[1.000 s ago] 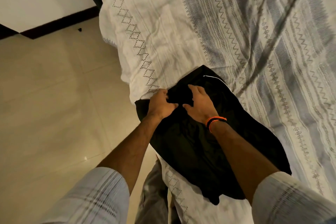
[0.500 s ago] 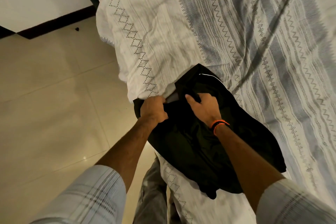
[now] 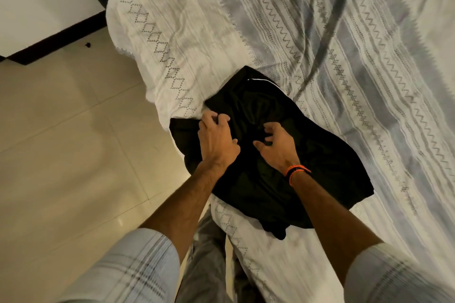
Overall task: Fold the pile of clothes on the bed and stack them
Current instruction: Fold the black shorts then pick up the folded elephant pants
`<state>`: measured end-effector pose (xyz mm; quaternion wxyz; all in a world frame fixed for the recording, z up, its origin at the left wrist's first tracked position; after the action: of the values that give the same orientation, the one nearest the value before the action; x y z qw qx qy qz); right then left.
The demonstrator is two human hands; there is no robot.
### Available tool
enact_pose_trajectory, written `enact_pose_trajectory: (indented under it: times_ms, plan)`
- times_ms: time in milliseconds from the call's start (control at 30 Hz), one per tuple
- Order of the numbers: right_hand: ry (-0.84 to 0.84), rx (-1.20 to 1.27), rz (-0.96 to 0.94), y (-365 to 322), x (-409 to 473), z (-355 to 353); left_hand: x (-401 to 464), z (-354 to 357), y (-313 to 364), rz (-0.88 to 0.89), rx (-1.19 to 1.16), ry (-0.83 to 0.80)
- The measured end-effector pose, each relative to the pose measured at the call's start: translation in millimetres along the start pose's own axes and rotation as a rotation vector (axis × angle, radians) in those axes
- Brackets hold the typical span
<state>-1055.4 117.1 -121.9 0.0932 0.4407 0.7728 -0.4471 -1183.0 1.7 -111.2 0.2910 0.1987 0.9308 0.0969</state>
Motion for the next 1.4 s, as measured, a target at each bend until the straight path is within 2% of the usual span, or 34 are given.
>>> enact_pose_trajectory:
  times_ms: [233,267,333,367,433,467,633,867,1033,1100,1200,1333,1400]
  plan:
    - [0.068,0.041,0.085,68,-43,-29,-56,35,43,0.092,0.259,0.014]
    - [0.116,0.073,0.113,100,-70,-45,-85,56,68,0.152,0.278,-0.012]
    - [0.104,0.066,0.11,101,-71,-39,-85,67,67,0.162,0.211,-0.103]
    - [0.139,0.096,0.14,131,-98,-55,-114,92,92,0.211,0.184,-0.171]
    - [0.121,0.094,0.139,131,-98,-46,-113,104,85,0.205,0.104,-0.266]
    - [0.159,0.124,0.169,169,-126,-64,-145,131,113,0.251,0.118,-0.308]
    - [0.171,0.167,0.25,226,-160,-64,-175,184,128,0.269,0.125,-0.387]
    - [0.19,0.258,0.397,289,-165,-62,-184,229,147,0.293,0.293,-0.378]
    - [0.383,0.522,0.512,298,-147,-61,-177,236,161,0.383,0.499,-0.303]
    - [0.423,0.618,0.533,295,-145,-64,-174,233,162,0.351,0.441,-0.297]
    - [0.358,0.628,0.487,288,-133,-70,-161,222,162,0.225,0.168,-0.256]
    - [0.323,0.69,0.424,280,-128,-78,-157,206,177,0.31,0.019,-0.126]
    - [0.296,0.748,0.373,276,-130,-83,-155,207,188,0.35,-0.022,-0.173]
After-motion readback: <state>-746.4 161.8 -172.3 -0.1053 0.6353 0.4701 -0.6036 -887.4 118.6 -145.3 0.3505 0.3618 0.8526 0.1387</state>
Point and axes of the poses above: each hand's wrist, its own x-axis towards the middle knuckle, its own z-axis out of the palm, y = z × x, the point moved 8 cm from there along x, towards the middle knuckle, and after that the axes turned 7 degrees about -z, right-handed, at the moved point
